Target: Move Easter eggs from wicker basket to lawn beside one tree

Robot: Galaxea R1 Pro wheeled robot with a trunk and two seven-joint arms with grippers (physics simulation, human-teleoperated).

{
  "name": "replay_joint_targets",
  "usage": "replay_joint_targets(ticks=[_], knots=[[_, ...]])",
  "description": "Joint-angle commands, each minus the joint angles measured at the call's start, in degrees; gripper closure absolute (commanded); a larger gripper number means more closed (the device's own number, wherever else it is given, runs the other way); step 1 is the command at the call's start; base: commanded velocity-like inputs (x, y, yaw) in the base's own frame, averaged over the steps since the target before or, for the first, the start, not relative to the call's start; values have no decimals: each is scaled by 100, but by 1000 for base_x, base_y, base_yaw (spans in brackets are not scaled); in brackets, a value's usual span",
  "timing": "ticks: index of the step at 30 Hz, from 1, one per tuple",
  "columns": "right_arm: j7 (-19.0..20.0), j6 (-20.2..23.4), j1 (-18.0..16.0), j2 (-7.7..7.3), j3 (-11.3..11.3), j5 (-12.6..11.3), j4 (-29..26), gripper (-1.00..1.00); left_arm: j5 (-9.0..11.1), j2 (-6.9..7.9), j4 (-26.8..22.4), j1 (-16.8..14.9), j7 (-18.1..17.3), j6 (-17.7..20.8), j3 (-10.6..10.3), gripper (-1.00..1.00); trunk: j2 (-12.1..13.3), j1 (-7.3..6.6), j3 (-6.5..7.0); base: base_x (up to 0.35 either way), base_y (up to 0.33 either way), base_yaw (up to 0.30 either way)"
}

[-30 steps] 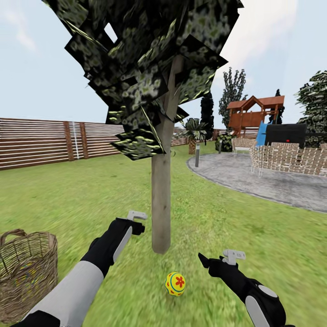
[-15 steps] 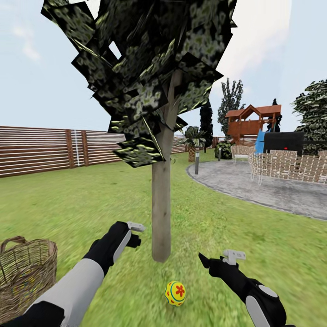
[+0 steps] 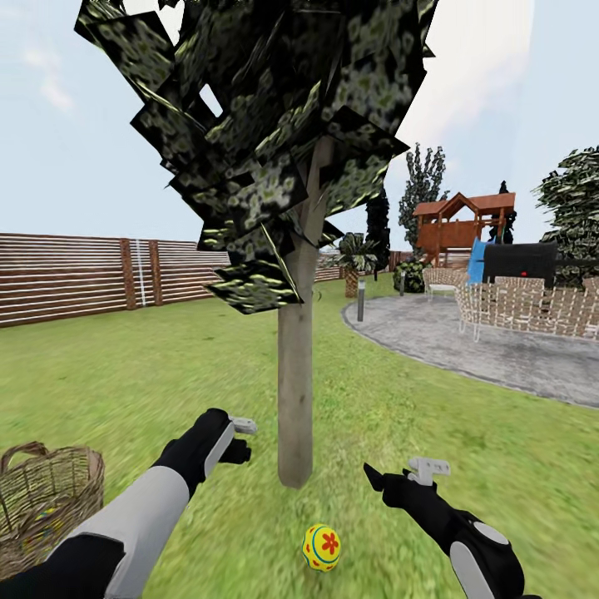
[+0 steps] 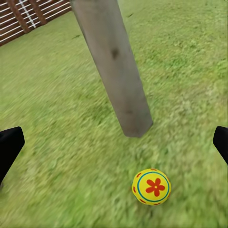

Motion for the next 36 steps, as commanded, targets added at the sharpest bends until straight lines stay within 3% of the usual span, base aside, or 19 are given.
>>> replay_joint_targets(ticks=[1,36], knots=[[4,24,-4,-2,1,-7,-5,-100,61,4,14,-10,49,20,-29,-100,38,-24,11,0,0,0],[10,22,-3,-5,-1,-14,3,-100,64,2,89,-36,51,-8,-12,-100,1442,-792,639,0,0,0]])
